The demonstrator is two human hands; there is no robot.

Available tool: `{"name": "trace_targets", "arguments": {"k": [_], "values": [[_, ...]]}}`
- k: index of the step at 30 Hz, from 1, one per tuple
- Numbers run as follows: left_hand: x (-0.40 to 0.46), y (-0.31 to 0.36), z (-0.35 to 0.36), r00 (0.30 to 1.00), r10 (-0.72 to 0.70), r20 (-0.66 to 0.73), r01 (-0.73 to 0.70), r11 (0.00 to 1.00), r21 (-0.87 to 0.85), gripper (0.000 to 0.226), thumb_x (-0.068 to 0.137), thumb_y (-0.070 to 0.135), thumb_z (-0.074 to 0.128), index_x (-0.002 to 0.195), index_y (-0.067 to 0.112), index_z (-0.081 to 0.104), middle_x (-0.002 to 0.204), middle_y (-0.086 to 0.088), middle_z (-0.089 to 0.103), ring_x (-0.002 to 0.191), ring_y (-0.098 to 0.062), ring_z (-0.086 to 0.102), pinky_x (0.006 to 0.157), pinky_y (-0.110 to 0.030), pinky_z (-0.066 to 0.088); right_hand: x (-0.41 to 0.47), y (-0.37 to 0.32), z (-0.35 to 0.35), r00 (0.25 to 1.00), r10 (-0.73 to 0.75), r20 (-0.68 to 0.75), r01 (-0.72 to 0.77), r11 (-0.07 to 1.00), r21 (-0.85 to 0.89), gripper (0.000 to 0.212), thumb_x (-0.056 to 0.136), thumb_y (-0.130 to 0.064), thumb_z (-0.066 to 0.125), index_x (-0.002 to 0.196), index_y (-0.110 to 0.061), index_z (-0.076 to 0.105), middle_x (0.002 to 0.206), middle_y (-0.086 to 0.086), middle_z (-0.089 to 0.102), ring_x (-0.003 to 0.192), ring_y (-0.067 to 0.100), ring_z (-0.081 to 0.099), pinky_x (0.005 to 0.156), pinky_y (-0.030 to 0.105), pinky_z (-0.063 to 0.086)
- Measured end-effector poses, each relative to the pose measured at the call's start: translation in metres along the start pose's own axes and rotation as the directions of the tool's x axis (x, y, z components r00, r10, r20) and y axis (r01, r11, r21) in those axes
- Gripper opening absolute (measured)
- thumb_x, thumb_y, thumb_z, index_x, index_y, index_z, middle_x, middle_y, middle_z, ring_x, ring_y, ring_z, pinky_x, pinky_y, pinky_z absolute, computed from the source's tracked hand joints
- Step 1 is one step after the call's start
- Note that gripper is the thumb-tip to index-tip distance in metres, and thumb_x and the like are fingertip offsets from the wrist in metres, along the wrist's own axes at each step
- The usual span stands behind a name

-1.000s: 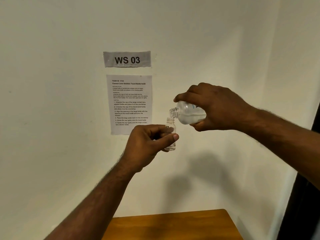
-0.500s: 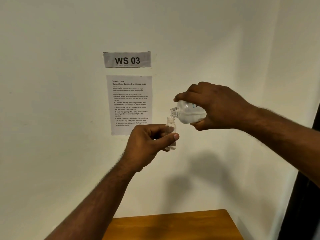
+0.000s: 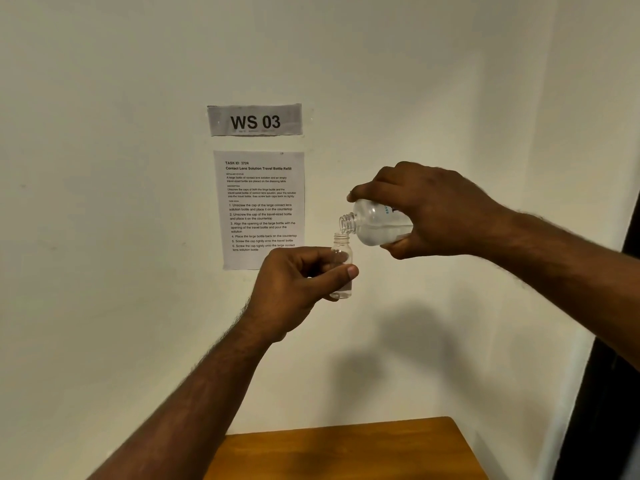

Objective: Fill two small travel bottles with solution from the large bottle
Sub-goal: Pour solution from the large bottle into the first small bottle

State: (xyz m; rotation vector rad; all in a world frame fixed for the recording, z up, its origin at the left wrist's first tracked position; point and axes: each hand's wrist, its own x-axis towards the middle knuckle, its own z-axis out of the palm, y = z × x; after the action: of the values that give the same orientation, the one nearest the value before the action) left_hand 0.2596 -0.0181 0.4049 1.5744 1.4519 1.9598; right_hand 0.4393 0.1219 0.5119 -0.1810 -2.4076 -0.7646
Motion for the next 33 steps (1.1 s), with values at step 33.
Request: {"name": "trace_targets", "arguments": {"k": [33], "values": [[-0.002, -0.0022, -0.0067, 1.0, 0.001, -0.008, -0.001, 0.999, 0.041, 0.02, 0.08, 0.014, 0.086, 0.098, 0.006, 0.082, 0.089, -0.018, 0.079, 0.081, -0.038, 0.076, 0.074, -0.047, 0.065, 0.0042, -0.0032, 0.0016, 1.0, -0.019, -0.015, 0.019, 1.0, -0.01, 0.073, 0.068, -0.04, 0.073, 0.136, -0.035, 0.05, 0.115, -0.007, 0.061, 0.095, 0.023, 0.058, 0.065, 0.031, 0.048]]}}
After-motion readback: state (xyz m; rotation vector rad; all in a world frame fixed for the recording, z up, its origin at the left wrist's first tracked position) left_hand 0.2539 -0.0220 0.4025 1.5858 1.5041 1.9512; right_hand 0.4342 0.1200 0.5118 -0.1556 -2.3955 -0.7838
